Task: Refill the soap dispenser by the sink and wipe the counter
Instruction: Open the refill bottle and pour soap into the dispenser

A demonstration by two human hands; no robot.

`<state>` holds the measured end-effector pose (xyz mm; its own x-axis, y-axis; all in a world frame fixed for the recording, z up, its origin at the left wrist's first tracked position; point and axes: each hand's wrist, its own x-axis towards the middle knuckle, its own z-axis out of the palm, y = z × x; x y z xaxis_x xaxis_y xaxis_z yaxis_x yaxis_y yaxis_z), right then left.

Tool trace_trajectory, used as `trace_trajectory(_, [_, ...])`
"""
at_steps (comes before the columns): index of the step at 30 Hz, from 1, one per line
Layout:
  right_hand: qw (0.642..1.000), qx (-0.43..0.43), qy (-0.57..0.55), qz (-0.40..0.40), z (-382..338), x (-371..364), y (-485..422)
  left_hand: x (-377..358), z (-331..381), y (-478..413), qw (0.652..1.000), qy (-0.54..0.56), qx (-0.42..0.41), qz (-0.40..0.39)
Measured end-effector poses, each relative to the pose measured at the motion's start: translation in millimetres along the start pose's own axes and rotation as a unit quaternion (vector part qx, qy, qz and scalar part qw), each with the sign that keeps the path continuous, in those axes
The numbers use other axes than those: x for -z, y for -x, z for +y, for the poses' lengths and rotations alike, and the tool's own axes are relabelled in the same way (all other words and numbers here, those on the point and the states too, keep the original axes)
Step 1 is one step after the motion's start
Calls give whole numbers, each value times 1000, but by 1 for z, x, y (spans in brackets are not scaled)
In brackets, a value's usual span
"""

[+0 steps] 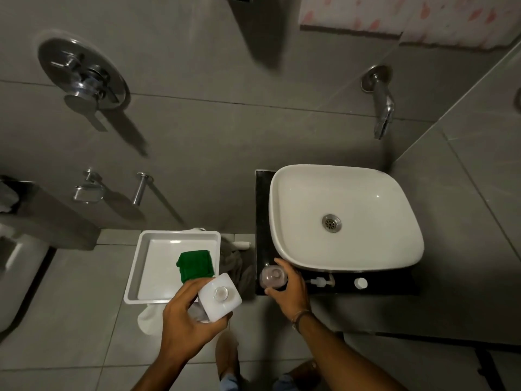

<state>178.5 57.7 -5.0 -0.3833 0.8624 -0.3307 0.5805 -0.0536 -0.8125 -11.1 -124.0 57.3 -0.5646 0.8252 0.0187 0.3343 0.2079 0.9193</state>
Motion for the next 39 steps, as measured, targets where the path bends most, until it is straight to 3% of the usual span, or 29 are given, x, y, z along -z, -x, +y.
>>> trace_trajectory(7, [999,1,-3,53,-1,1,16,-4,2,-1,1000,6,-7,-9])
trace_trajectory(11, [989,44,71,121,-2,5,48,-21,13,-1,999,23,-27,-12])
trace_trajectory(15, [991,97,81,53,-16,6,96,-51,29,3,998,54,-29,-25])
trace_trajectory(17, [994,100,39,24,-20,1,114,-70,34,7,997,64,-28,-29])
trace_trajectory(22, [986,-17,-110,123,-32,11,123,-112,46,21,993,91,-18,-67])
trace_trajectory(26, [969,9,-169,181,-25,30,117,-113,53,5,978,128,-32,-162])
trace_trajectory(29, [963,21,-156,218,-11,40,113,-105,42,-20,978,95,-70,-174])
trace_trajectory(32, [962,24,-136,237,-4,55,110,-101,17,-45,987,38,-37,-154])
trace_trajectory(35, [954,16,-151,259,-5,69,111,-108,-3,-65,975,-72,-29,-208])
trace_trajectory(39, [946,19,-173,273,-20,87,114,-128,-16,-82,964,-122,-24,-233])
